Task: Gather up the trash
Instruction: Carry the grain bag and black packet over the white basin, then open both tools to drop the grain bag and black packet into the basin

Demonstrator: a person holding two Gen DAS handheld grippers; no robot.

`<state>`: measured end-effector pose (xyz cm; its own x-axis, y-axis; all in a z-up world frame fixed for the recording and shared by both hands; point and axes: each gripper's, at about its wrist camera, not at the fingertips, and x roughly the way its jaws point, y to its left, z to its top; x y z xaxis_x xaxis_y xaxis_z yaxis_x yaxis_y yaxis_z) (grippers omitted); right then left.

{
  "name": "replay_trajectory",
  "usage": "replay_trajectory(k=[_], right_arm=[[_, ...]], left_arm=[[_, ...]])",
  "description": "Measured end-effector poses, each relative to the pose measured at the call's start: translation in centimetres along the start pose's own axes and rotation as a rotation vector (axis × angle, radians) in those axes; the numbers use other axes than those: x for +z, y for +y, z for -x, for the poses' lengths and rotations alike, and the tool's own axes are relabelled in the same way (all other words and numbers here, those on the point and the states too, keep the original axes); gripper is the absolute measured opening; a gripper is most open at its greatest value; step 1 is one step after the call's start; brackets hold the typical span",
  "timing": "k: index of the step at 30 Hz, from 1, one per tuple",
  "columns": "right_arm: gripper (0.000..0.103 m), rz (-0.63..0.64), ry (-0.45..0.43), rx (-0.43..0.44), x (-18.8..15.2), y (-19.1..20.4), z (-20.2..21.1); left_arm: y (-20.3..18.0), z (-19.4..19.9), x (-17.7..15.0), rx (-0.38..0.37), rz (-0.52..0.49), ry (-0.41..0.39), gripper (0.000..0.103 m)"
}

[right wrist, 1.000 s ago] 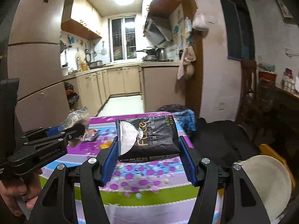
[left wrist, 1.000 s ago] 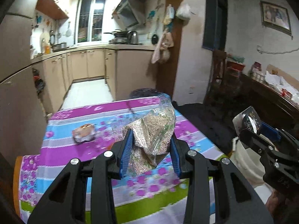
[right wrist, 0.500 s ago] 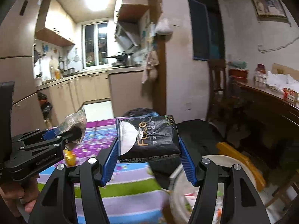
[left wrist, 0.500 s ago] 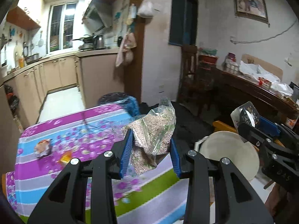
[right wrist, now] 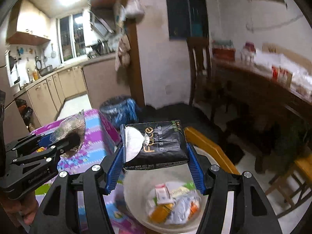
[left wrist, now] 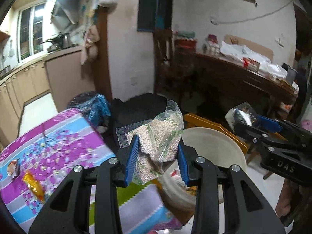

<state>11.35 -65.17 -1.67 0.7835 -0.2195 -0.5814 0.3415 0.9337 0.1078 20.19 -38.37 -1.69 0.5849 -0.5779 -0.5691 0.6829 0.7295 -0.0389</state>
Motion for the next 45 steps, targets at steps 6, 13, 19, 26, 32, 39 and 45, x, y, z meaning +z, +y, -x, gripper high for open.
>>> replay_trajectory(k=[6, 13, 19, 26, 32, 39, 45], right_arm=[[0.062, -0.064, 0.173, -0.001, -0.5, -4.9, -5.1], [0.062, -0.086, 0.321, 0.007, -1.9, -7.9, -10.7], [0.063, -0.086, 0.358, -0.01, -3.7, -7.9, -12.0], [0.063, -0.084, 0.379, -0.011, -5.0, -7.7, -12.2], [0.063, -0.082, 0.386, -0.012, -5.1, -7.5, -12.4], [0.066, -0.071, 0.389, -0.017, -5.6, -7.6, -12.7], [0.075, -0.081, 0.369, -0.02, -5.7, -7.8, -12.4]], left_arm=[[-2.7, -4.6, 0.2, -0.081, -0.024, 0.135, 0.036], [-4.4, -9.8, -1.4, -0.129, -0.028, 0.298, 0.036], [-4.8, -12.1, -2.6, -0.117, -0.023, 0.354, 0.036], [-4.9, -12.7, -2.7, -0.121, -0.023, 0.376, 0.036], [-5.0, -13.3, -2.6, -0.121, -0.025, 0.393, 0.036], [-5.2, -13.5, -2.6, -0.095, -0.029, 0.391, 0.045], [-5.0, -13.6, -2.6, -0.073, -0.027, 0.382, 0.068]])
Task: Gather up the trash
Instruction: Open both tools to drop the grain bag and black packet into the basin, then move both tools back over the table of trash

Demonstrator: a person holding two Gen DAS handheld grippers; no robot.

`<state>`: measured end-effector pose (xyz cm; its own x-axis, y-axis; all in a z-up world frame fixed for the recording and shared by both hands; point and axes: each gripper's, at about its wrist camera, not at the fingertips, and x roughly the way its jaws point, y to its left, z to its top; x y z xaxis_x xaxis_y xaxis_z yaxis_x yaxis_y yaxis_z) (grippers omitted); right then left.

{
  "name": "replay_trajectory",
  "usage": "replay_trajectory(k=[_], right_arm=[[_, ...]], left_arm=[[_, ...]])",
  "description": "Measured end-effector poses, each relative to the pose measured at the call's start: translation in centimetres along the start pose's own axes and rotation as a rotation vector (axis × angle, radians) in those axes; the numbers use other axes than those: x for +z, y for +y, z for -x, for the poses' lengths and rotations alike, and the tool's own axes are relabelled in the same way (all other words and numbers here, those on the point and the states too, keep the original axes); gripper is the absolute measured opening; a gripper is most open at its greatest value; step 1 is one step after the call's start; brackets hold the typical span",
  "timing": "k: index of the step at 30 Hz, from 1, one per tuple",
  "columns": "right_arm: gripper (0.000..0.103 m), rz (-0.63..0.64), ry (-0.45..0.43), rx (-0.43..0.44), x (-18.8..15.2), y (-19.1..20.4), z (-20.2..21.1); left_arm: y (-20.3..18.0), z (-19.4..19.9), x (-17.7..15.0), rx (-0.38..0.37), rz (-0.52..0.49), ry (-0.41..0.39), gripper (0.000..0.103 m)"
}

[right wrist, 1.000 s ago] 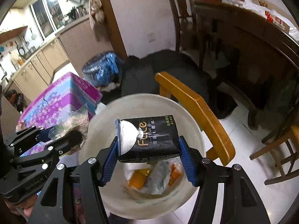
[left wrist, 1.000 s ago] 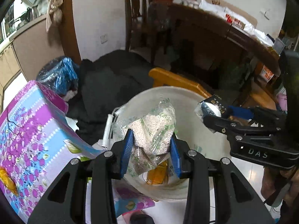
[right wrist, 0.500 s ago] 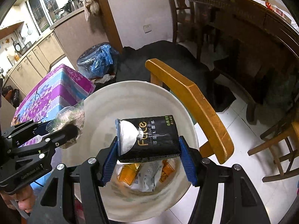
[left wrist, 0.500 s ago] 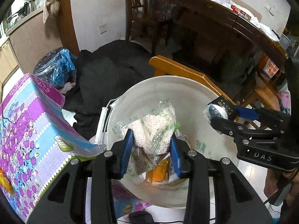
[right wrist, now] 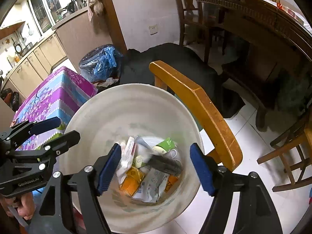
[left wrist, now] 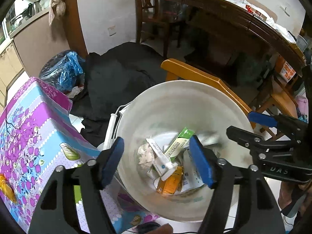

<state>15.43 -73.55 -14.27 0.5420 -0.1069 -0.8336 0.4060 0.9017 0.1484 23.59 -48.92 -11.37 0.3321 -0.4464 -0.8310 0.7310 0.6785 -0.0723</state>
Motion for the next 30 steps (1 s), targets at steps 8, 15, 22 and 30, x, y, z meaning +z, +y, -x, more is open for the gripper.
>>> replay_trajectory(k=[8, 15, 22, 30], right_arm=[[0.075, -0.008, -0.013, 0.001, -0.3, -0.1, 0.5], [0.075, -0.005, -0.027, 0.003, -0.4, 0.0, 1.2], [0.075, -0.005, -0.035, 0.001, -0.6, 0.1, 2.0], [0.075, 0.018, -0.13, -0.01, -1.3, 1.5, 5.0]], left_arm=[[-0.1, 0.0, -0.1, 0.005, -0.002, 0.001, 0.068], [0.1, 0.4, -0.3, 0.006, 0.0, -0.005, 0.068], [0.3, 1.3, -0.6, 0.013, 0.002, -0.016, 0.068], [0.8, 3.0, -1.1, 0.012, 0.006, -0.034, 0.068]])
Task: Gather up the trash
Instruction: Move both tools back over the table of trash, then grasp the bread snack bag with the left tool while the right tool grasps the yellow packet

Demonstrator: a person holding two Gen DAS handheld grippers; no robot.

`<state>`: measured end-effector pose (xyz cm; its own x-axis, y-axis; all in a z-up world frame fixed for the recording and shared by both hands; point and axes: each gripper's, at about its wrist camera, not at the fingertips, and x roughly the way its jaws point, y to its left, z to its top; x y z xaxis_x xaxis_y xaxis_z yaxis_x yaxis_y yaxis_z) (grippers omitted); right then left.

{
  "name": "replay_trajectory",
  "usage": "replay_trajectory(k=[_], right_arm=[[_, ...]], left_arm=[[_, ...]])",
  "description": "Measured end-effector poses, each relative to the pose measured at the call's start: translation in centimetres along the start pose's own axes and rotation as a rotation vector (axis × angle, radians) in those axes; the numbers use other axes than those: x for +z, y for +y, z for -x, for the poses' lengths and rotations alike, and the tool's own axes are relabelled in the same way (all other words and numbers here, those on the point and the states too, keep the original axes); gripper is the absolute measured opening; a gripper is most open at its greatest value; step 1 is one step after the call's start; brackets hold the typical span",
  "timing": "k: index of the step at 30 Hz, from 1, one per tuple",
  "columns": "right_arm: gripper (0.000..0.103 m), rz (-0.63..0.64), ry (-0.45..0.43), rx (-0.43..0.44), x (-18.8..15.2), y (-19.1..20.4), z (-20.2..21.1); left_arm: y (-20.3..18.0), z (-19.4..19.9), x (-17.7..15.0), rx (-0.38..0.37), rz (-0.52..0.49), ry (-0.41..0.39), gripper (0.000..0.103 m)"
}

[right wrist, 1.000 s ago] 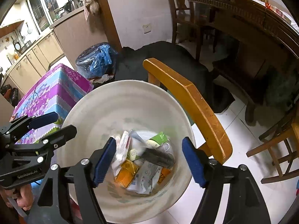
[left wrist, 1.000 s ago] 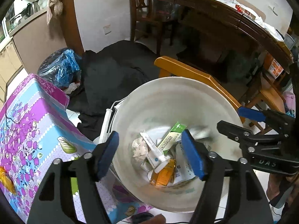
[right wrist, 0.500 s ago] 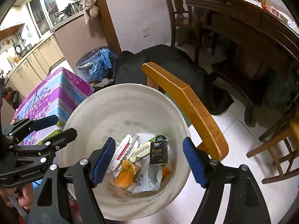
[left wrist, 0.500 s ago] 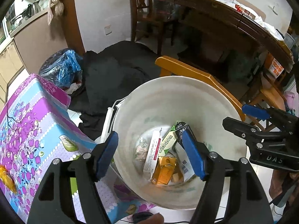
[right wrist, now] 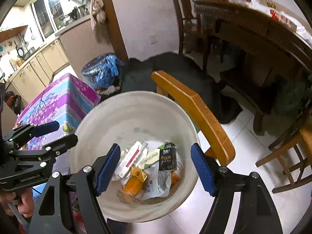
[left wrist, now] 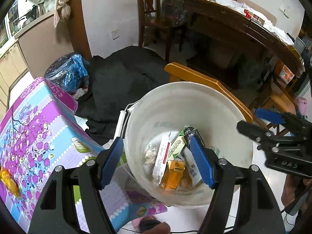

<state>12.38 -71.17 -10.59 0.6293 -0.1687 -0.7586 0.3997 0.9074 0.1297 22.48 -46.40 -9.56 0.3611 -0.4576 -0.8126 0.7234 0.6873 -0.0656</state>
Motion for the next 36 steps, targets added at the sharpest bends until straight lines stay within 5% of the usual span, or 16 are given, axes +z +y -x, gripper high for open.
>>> replay_trajectory(k=[6, 13, 21, 24, 27, 36], right_arm=[[0.08, 0.181, -0.237, 0.068, -3.7, 7.0, 5.8], [0.081, 0.339, -0.198, 0.255, -7.8, 16.6, 3.9], [0.081, 0.538, -0.102, 0.436, -8.2, 31.3, 1.0], [0.081, 0.604, -0.058, 0.495, -7.8, 36.9, -0.4], [0.081, 0.634, -0.019, 0.543, -7.2, 42.2, -2.5], [0.082, 0.721, 0.043, 0.588, -4.4, 52.2, -7.6]], left_arm=[[4.7, 4.3, -3.6, 0.044, 0.002, -0.09, 0.068], [20.7, 11.9, -11.8, 0.225, 0.193, -0.157, 0.068], [39.5, 17.0, -20.6, 0.421, 0.412, -0.107, 0.068], [44.2, 16.5, -21.5, 0.425, 0.37, -0.067, 0.068], [47.3, 15.7, -20.9, 0.354, 0.372, -0.076, 0.068], [48.8, 12.4, -16.7, 0.289, 0.134, -0.093, 0.068]])
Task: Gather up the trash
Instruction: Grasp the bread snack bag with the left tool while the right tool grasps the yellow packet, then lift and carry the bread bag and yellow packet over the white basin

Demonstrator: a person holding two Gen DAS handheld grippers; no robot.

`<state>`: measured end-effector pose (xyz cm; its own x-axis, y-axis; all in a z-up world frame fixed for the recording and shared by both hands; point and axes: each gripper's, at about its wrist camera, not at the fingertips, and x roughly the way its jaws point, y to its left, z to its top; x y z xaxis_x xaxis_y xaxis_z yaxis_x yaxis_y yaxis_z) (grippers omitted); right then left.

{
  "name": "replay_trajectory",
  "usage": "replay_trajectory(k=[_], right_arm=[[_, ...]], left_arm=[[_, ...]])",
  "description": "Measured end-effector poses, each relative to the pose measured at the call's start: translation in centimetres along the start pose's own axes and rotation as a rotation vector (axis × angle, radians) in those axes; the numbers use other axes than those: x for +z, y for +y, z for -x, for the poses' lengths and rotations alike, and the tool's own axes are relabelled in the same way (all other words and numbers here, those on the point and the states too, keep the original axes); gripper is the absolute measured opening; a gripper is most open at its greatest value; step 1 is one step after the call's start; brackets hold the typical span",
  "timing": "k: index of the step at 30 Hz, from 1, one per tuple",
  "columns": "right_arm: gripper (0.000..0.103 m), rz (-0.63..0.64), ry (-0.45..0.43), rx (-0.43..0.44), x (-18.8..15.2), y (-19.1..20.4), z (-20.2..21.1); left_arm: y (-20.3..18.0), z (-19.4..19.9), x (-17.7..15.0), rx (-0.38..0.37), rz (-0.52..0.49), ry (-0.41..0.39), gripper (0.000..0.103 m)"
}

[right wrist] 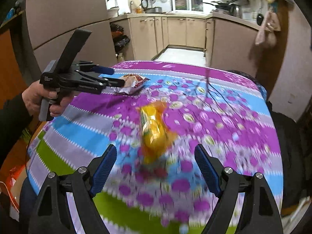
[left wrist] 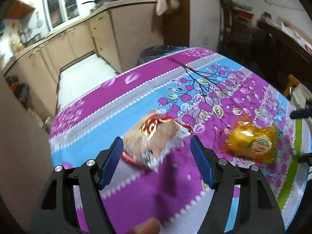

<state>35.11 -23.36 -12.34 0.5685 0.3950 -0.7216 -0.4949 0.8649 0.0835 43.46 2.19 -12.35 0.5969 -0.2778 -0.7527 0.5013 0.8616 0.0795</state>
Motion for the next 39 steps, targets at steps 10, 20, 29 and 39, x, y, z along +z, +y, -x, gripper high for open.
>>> replay_trajectory(k=[10, 20, 29, 39], right_arm=[[0.083, 0.106, 0.158, 0.026, 3.5, 1.1, -7.5], [0.073, 0.092, 0.182, -0.017, 3.3, 1.2, -9.0], [0.049, 0.055, 0.193, -0.03, 2.7, 0.7, -9.7], [0.039, -0.001, 0.154, -0.047, 2.1, 0.5, -9.0]], left_arm=[[1.3, -3.7, 0.2, -0.087, -0.049, 0.057, 0.068], [1.4, -5.0, 0.6, -0.102, 0.014, 0.068, 0.069], [0.2, -6.2, 0.7, -0.071, 0.061, 0.085, 0.066], [-0.3, -5.3, 0.2, -0.024, 0.129, 0.042, 0.052]])
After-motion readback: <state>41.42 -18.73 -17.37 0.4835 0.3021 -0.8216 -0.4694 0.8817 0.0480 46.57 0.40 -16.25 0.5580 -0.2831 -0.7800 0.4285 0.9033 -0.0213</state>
